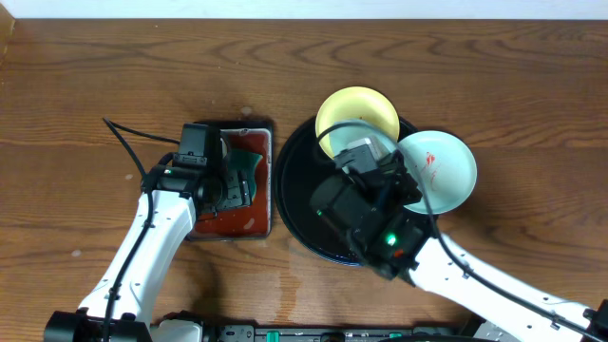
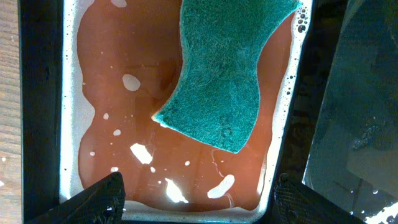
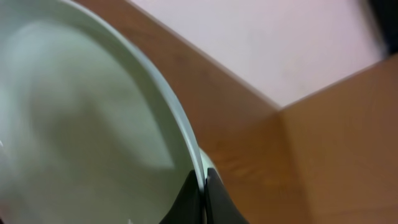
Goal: Clean dirty plates on tray and stack at the side
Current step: 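Carry the plate right and set it down beside the round tray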
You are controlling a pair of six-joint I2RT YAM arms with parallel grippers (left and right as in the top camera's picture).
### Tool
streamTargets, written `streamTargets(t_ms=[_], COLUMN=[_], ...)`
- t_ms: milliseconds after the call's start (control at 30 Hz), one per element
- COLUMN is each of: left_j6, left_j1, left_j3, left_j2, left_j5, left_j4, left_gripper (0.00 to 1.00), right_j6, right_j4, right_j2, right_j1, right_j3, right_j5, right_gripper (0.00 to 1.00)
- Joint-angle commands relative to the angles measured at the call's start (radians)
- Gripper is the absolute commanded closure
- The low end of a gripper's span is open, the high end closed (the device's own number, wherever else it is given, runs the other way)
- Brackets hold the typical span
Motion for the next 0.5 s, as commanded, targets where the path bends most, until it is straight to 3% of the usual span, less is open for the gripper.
streamTargets(t_ms=[0, 67, 167, 467], left_j6=[-0.001, -0.002, -0.001, -0.001], left_j1=[0.004, 0.004, 0.004, 0.004], left_j3=[0.004, 0.004, 0.004, 0.004], left_j2=[0.006, 0.006, 0.006, 0.006], left_j5=[-0.009, -0.009, -0.009, -0.009], left_j4=[-0.004, -0.003, -0.003, -0.003], left_gripper=[0.22, 0.22, 0.22, 0.22], right_j6=[0.354, 0.544, 0.682, 0.687], right_j4=[-0.058, -0.118, -0.158, -0.137], right_j2=[-0.014, -0.014, -0.014, -0.014], right_j1=[-0.105, -0.198, -0.354, -0.906], right_j3=[0.019, 0.019, 0.019, 0.019], right_j5=[-0.193, -0.345, -0.551, -1.099], right_gripper=[0.99, 0.99, 0.99, 0.99])
